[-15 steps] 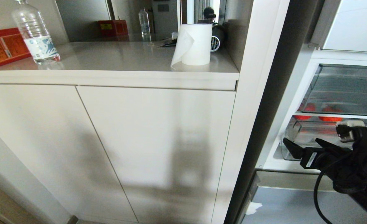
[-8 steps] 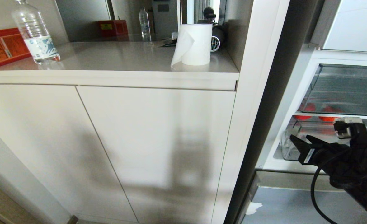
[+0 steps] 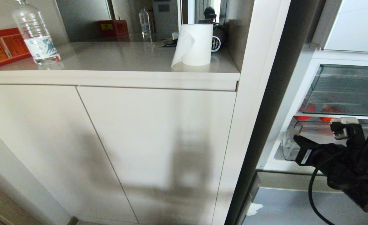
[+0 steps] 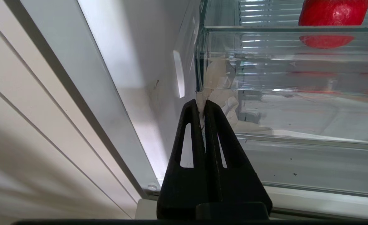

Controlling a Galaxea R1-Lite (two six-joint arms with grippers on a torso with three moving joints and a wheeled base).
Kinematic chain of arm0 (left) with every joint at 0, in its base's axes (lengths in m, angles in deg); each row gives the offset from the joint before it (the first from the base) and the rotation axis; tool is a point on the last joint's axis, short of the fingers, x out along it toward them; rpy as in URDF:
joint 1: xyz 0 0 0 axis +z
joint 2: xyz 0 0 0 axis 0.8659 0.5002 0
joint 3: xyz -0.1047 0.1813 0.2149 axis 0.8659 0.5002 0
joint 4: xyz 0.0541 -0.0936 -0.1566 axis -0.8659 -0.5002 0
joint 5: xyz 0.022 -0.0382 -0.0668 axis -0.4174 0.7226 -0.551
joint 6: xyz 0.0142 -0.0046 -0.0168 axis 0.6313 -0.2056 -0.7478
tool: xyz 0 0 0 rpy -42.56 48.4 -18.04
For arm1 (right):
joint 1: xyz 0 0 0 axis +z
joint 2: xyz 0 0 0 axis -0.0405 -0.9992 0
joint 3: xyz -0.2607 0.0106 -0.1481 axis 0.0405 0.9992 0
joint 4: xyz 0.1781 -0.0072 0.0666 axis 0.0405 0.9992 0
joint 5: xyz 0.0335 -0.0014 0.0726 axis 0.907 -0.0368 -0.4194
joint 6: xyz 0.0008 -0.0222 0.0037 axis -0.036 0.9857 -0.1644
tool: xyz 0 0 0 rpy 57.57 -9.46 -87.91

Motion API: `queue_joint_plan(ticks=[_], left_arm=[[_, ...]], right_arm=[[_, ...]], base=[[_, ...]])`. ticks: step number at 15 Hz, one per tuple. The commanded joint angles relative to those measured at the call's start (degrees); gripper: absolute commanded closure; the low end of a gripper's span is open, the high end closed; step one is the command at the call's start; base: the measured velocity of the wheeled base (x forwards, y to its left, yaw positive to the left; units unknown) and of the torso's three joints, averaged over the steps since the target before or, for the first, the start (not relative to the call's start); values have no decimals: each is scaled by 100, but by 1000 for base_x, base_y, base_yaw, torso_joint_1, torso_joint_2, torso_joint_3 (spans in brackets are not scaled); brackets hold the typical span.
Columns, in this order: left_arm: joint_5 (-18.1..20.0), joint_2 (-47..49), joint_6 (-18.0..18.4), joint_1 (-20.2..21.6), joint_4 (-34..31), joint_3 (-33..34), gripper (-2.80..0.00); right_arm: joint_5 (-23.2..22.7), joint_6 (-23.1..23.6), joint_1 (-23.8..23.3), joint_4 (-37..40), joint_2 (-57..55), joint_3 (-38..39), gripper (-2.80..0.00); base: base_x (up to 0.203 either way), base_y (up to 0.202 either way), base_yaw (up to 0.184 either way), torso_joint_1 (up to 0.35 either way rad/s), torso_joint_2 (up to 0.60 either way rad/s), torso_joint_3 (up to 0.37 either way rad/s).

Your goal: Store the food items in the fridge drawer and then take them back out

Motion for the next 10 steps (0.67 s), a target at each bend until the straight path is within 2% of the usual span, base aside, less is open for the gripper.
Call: queue_joint_plan(ticks=[1, 10], left_arm=[[1, -1, 1, 1, -4, -1, 0], [1, -1, 1, 1, -4, -1, 0]], right_arm=[[16, -2, 15, -29, 178, 92, 0], [0, -16, 115, -2, 1644, 1509, 0]], base=[[0, 0, 0, 0, 0, 0], [0, 0, 0, 0, 0, 0]])
